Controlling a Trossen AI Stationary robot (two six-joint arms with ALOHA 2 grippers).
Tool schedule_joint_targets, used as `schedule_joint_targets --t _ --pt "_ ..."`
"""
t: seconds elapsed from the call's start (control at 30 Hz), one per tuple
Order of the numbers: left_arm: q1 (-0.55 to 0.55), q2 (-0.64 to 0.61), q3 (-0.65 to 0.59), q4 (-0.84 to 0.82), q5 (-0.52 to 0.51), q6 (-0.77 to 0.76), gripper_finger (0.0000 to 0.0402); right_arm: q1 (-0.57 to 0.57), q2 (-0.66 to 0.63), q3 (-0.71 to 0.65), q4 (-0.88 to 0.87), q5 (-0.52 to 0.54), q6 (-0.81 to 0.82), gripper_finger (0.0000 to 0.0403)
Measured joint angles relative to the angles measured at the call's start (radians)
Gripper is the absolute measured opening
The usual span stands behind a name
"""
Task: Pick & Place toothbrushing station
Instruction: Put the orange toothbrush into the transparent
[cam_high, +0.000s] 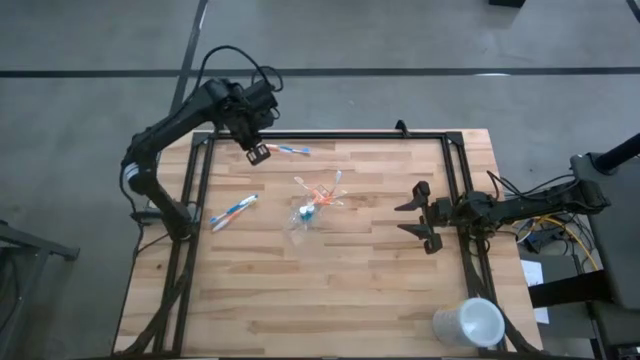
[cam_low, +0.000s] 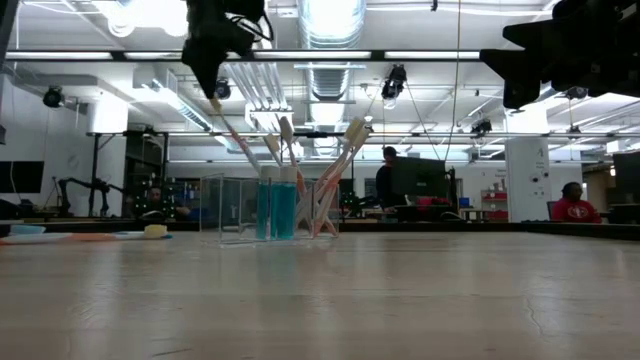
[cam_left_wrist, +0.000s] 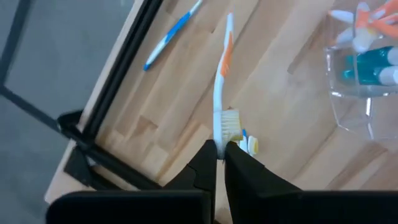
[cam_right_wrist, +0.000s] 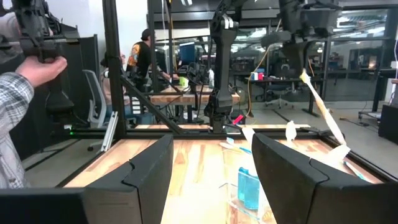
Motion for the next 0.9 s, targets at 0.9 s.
schedule_joint_targets --t 0.9 --pt "-0.136 0.011 0.117 0.001 0.079 0.146 0.0024 0.0 -0.001 0.0 0.0 0.0 0.0 0.0215"
